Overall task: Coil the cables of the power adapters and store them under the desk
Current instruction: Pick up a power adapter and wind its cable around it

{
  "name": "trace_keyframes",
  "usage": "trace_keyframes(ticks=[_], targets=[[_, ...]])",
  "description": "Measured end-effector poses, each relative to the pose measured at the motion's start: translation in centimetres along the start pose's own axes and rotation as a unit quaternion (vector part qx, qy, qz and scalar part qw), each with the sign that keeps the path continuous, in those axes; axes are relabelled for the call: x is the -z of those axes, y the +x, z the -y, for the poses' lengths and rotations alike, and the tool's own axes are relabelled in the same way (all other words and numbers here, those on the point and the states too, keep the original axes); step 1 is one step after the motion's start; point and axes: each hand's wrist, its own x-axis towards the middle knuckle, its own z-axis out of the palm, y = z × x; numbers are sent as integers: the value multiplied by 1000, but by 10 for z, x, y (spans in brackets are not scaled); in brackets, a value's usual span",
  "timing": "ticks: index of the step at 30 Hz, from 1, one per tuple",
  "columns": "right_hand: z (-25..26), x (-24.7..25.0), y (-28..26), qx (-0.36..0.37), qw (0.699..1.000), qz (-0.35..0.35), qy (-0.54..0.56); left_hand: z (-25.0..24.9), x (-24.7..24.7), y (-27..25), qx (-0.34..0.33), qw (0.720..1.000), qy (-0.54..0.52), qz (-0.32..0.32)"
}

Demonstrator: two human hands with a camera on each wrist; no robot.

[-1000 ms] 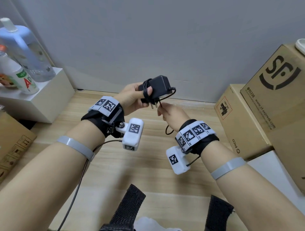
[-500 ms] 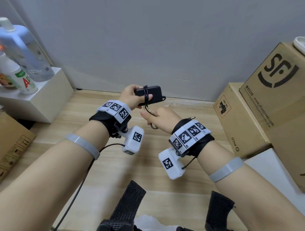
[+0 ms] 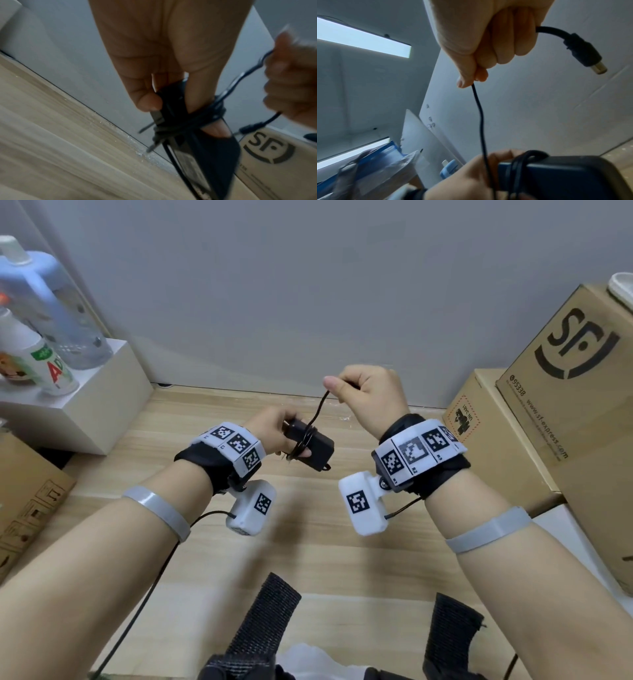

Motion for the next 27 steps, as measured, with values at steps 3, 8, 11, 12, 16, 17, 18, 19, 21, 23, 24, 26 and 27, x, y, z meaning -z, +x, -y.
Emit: trace_keyframes(ticks=[3,8,11,12,16,17,18,19,21,23,24,26,27], targets=[[-17,4,3,-50,999,-15,-14,-6,5,-9,-37,995,-41,77],[-42,-6,-5,-108,993,44,-27,-22,15,-17,-101,946,-278,130],[-39,-16,-12,-115,988,101,-32,-35,14,-14,-125,907,-391,93],[-35,-19,-14,-109,986,122,-39,-38,11,-11,-120,904,-403,70],[-23,-27,-20,-88,976,188,-60,-46,3,-5,-70,902,-422,-50],[-23,-29,-20,-80,975,196,-61,-46,1,-5,-62,902,-423,-65],[-24,-30,-21,-77,974,205,-63,-47,0,-4,-55,905,-414,-76],[-25,-30,-22,-74,973,211,-64,-47,0,-4,-47,912,-399,-85],[-27,-30,-23,-72,971,215,-72,-46,1,-4,-34,923,-369,-103],[-28,-28,-24,-70,972,208,-81,-43,2,-4,-28,928,-354,-113],[-27,-26,-24,-67,973,203,-83,-41,3,-4,-23,929,-351,-116],[-25,-21,-25,-57,977,188,-84,-38,4,-3,-11,930,-348,-120],[-23,-19,-25,-51,979,178,-83,-36,4,-3,-5,929,-349,-124]])
